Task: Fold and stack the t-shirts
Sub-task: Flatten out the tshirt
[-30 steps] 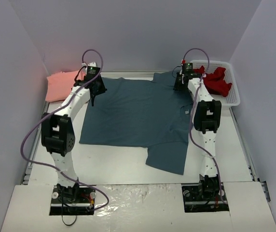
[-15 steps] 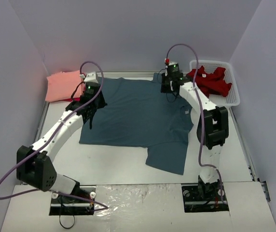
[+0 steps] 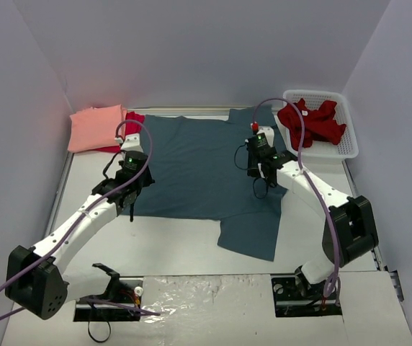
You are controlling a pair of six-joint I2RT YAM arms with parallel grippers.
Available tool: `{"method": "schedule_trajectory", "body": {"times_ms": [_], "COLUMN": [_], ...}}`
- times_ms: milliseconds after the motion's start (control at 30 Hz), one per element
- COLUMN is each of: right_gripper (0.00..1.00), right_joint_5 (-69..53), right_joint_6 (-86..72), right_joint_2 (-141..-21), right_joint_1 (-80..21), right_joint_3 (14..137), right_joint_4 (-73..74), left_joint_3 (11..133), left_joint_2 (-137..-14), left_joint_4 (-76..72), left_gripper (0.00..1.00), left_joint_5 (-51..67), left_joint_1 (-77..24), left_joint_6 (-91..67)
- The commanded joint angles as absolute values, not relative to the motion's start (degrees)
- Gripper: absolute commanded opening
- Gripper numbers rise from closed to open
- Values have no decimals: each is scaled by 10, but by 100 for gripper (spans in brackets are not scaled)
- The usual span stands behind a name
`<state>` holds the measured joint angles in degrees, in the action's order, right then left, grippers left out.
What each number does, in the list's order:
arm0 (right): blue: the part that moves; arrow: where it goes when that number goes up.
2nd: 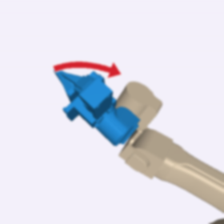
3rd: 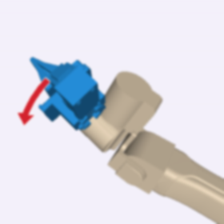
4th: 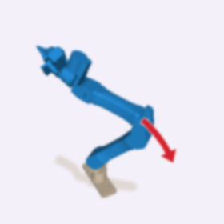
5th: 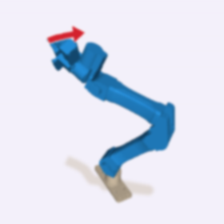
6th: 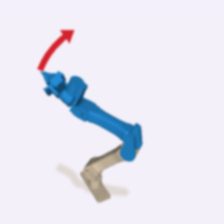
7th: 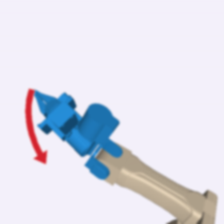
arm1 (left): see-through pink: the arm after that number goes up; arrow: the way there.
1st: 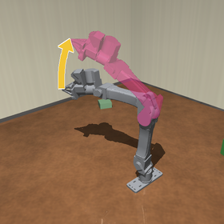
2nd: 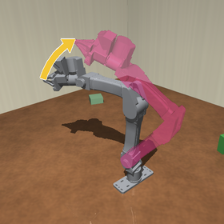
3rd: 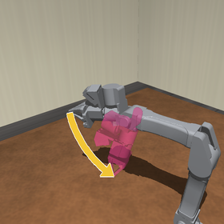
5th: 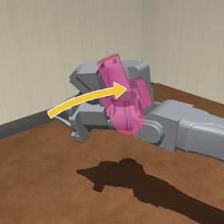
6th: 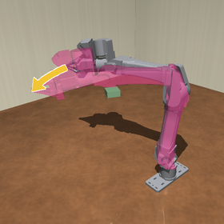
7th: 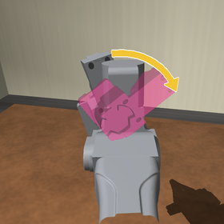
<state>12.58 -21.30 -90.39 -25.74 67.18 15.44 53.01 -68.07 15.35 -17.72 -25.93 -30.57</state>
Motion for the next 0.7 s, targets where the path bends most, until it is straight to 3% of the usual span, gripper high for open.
{"method": "schedule_trajectory", "body": {"times_ms": [0, 667], "right_gripper": [13, 8], "right_joint_5": [172, 192], "right_joint_6": [-254, -332], "right_joint_2": [-875, -932], "right_joint_1": [-265, -285], "right_joint_3": [621, 498], "right_joint_4": [158, 104], "left_joint_3": [511, 441], "left_joint_2": [-671, -695], "left_joint_4": [132, 83], "left_gripper": [2, 3], "left_joint_5": [-195, -213], "left_joint_1": [-266, -282], "left_joint_6": [-304, -294]}}
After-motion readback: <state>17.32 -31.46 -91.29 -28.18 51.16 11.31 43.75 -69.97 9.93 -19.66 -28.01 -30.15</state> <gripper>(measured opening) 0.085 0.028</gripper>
